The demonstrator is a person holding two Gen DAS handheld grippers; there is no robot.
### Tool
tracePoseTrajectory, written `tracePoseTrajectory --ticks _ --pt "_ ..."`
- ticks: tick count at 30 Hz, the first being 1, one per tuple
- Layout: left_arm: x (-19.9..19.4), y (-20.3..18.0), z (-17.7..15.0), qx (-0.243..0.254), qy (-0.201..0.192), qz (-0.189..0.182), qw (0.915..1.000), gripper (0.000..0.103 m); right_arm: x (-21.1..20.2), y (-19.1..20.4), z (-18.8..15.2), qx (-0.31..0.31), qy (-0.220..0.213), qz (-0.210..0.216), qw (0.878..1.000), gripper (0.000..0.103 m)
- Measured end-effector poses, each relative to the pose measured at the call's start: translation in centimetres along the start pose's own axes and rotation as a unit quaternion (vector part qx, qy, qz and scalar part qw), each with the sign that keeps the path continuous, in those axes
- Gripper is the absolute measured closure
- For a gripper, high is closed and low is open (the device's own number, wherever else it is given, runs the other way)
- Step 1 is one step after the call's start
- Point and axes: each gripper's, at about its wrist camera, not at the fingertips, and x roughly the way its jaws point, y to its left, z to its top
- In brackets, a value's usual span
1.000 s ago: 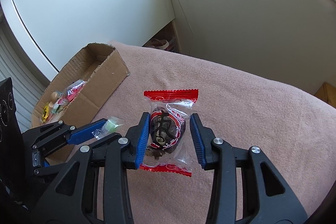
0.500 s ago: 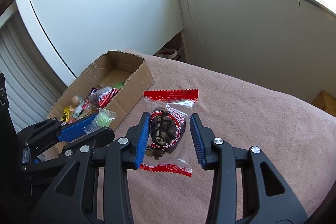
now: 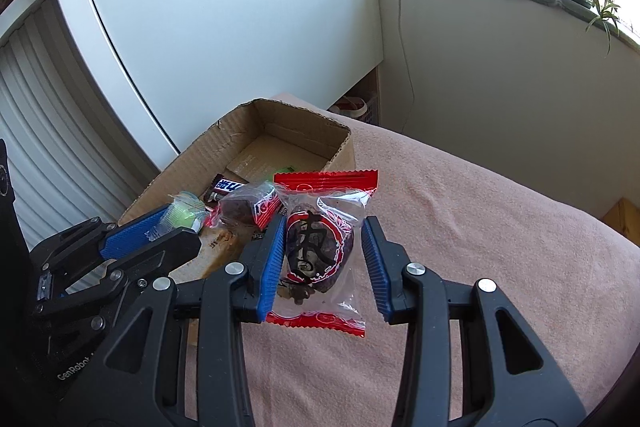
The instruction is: Organize snacks
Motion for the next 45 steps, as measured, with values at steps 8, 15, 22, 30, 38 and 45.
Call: tracePoseTrajectory --ticks 8,15,22,30,38,45 --pt "-1.0 3.7 -0.5 -0.02 -0.002 0.028 0.9994 0.081 3.3 3.8 1.5 -0.012 0.014 0.017 1.0 0.063" --pt "-1.8 5.3 -0.7 -0.029 -0.008 0.037 0.9989 0.08 4.7 5.4 2.4 -0.01 0.018 0.027 0.999 0.062" --pt "-2.6 5.4 -0.8 -0.029 -0.014 0.047 0.9984 0.068 3.6 5.4 2.7 0.001 0.002 0.029 1.0 0.033" --pt "-3.2 5.2 -0.9 -0.028 -0.012 0.058 0.9978 0.042 2.0 5.5 2.1 -0.005 -0.009 0.018 1.0 0.024" --pt "-4.0 4.8 -1.0 -0.025 -0.009 0.078 0.9966 0.028 0.0 5.4 1.6 -0.007 -0.026 0.007 1.0 0.023" --pt "-4.6 4.0 -1.2 -0.013 -0.007 0.087 0.9961 0.028 -1.7 5.5 0.4 -0.013 -0.043 0.001 0.999 0.023"
